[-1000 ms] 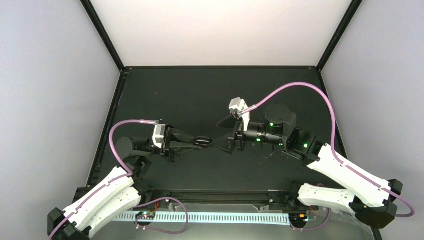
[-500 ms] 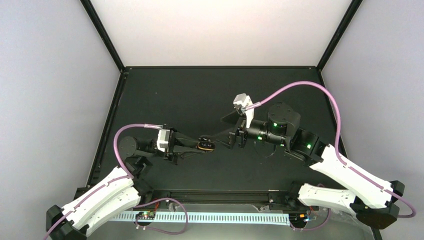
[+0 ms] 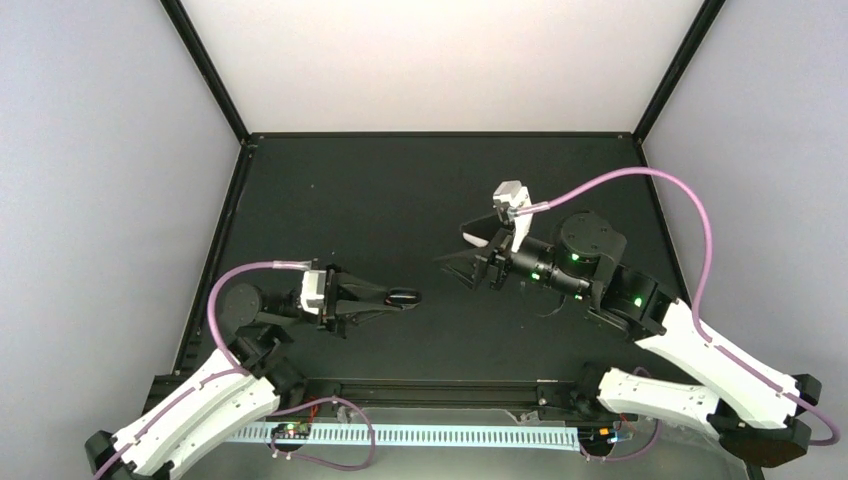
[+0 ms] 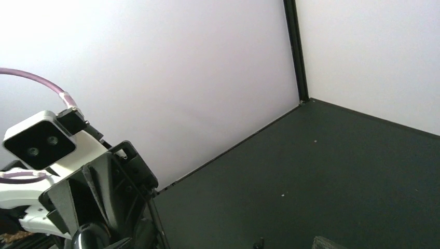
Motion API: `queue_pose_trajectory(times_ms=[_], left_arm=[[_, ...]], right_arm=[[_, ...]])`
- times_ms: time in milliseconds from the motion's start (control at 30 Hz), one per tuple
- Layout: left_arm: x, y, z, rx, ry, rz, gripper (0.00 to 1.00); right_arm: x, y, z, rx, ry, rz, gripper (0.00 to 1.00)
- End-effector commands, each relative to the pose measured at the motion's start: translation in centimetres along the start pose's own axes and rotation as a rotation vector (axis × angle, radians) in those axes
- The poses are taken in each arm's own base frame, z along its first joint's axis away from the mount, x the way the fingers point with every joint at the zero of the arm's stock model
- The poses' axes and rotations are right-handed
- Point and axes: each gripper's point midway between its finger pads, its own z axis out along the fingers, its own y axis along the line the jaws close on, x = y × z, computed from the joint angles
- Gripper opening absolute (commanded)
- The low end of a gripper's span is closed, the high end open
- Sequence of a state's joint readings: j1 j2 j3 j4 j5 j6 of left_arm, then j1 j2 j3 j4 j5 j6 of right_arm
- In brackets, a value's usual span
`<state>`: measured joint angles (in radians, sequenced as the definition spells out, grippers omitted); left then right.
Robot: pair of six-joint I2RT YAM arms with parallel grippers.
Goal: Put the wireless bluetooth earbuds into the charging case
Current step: Pick up the charging case at the center of the board.
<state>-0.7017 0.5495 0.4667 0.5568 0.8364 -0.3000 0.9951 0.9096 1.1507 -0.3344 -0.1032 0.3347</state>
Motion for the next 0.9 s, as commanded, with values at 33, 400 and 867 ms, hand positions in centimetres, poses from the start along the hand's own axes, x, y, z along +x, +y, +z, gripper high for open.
queue_pose_trajectory(times_ms=[33, 400, 867], left_arm=[[-0.2, 0.3, -1.0, -0.085, -0.008, 0.036, 0.02], [-1.1, -1.3, -0.1, 0.041, 0.015, 0.036, 0.02], [-1.3, -1.0, 0.5, 0.059, 0.007, -0.012, 0.02]], right_arm=[[1.6, 4.0, 0.3, -0.237, 0.081, -0.037, 0.90], [4.4, 8.1, 1.1, -0.377, 0.212, -0.166, 0.75], [5.9, 8.1, 1.8, -0.393, 0.276, -0.202, 0.47]])
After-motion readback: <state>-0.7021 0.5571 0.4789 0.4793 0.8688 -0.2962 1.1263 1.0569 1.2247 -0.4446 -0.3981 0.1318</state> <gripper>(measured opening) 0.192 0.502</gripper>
